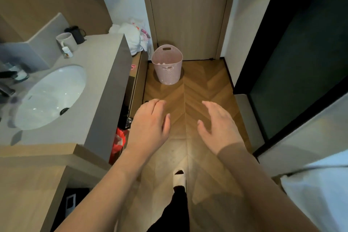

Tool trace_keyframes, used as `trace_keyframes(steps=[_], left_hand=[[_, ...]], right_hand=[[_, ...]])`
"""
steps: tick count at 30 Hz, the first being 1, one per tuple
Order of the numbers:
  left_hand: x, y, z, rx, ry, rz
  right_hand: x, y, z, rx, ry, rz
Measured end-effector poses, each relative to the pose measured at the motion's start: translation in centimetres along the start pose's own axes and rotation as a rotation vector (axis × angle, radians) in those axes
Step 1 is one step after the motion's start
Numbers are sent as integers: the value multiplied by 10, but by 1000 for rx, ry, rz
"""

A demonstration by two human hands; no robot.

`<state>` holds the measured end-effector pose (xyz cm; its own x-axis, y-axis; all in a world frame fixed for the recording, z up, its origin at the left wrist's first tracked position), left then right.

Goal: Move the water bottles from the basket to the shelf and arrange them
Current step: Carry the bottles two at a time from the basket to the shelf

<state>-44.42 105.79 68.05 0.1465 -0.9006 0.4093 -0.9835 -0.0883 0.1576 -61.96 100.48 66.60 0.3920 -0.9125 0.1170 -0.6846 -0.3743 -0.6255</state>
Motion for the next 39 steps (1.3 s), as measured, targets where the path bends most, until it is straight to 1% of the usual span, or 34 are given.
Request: trace_keyframes(steps=[5, 10, 14, 18, 22, 26, 30, 36, 39], left_hand=[[123, -36, 55, -32, -24, -8], [237, -53, 92, -46, -5, 16], [319, -56, 131, -52, -26, 26], [401, -58, 178, -41, -30, 45], [487, -60, 217, -13, -17, 24], [570, -62, 247, 28, -46, 22], [643, -76, 271, 27, -49, -44], [737, -99, 319, -2, -54, -99], [793, -115, 349, -8, -45, -85]], right_hand=[[132, 14, 1, -22, 26, 9], [247, 31, -4, -44, 5, 40], [329, 61, -13, -37, 12, 85], [417, 98, -16, -1, 15, 92], [512, 130, -25, 4, -3, 50], [603, 152, -41, 22, -14, 33], [685, 166, -47, 30, -25, 18], [800, 186, -31, 20, -83, 3], [864, 197, -22, 6, -88, 1]])
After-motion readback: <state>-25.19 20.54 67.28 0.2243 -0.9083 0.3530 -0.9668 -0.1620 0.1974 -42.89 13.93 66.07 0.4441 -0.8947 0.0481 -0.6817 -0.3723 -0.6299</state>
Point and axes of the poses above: each hand's wrist, its own x-axis towards the middle knuckle, its own z-axis out of the palm, y = z × x, the point moved 9 cm from there along x, towards the middle knuckle, and after that the axes turned 5 degrees about x, right-handed, at the moved point
